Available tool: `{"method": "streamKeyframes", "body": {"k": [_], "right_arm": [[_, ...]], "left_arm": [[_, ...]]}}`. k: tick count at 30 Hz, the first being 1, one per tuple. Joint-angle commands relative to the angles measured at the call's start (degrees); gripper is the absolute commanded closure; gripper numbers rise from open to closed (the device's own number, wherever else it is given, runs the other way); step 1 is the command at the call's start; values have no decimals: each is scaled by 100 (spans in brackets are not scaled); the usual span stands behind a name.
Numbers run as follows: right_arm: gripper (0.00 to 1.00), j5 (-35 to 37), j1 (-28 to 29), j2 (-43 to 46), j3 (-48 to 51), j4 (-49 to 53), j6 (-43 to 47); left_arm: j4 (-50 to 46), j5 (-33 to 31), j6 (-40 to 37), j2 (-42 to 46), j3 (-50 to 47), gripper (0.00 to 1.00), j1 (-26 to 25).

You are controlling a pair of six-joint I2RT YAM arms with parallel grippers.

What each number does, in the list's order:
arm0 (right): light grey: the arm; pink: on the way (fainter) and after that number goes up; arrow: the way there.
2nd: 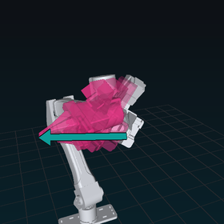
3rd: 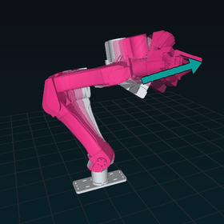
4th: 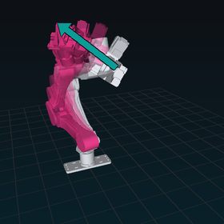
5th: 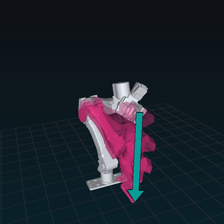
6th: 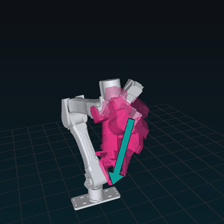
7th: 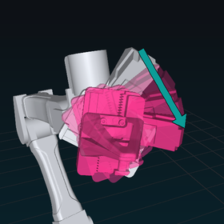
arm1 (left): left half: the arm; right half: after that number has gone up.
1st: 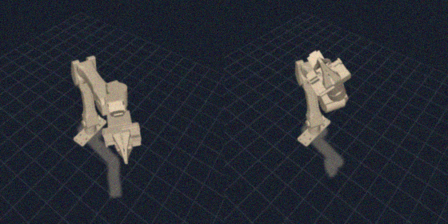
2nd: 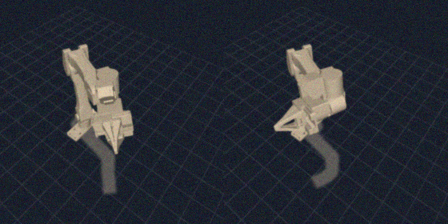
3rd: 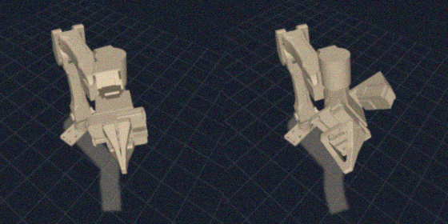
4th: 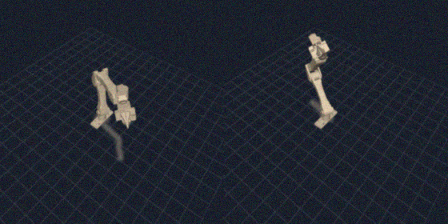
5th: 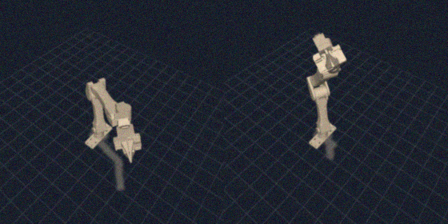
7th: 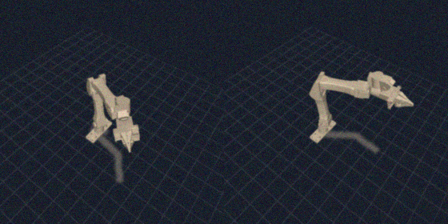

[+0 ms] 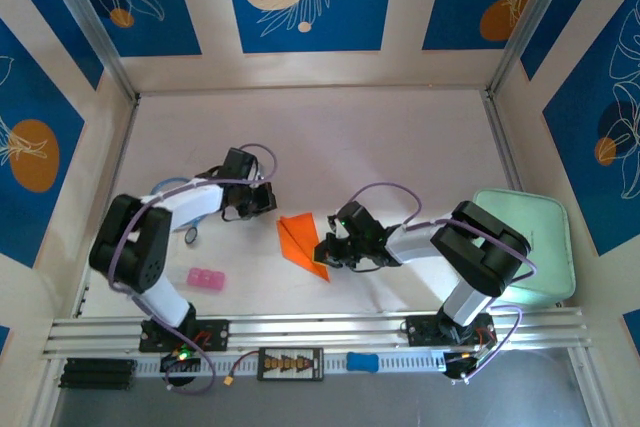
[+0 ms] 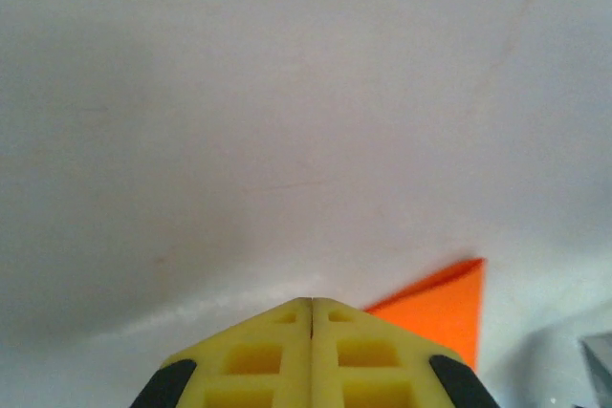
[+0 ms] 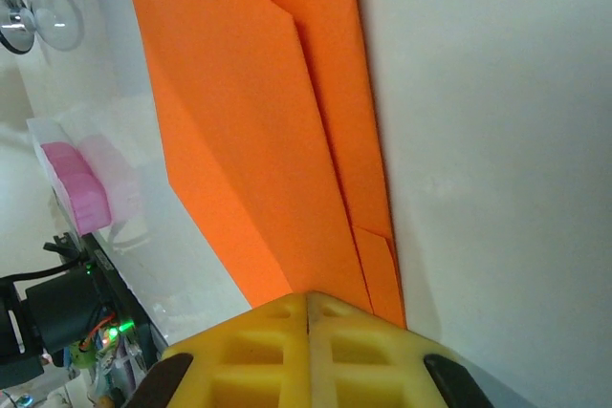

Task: Fold a paper plane with a square sheet of paper (pick it up from the middle)
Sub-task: Fourth fold the wing at the center of the table.

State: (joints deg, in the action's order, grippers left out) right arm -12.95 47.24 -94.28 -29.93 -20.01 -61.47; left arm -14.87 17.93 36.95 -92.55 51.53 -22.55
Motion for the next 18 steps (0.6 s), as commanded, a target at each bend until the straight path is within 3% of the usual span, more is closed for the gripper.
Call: {"method": "streamKeyframes", "body": {"k": [1,5,10,18], "right_arm": [[100,204,12,-232,445,914,-374],[100,341,22,-196,585,513,-993],[100,570,9,-164,612,696,-1490],[100,601,39,-151,628,656,-1469]], "left_arm": [[-188,-112,24,700,-70,95,-208],[122,231,286,816,-302,94,-643],[1064,682,801,295,-568,94,-1143],[1179,559,922,-421,-449,98,-1495]]}}
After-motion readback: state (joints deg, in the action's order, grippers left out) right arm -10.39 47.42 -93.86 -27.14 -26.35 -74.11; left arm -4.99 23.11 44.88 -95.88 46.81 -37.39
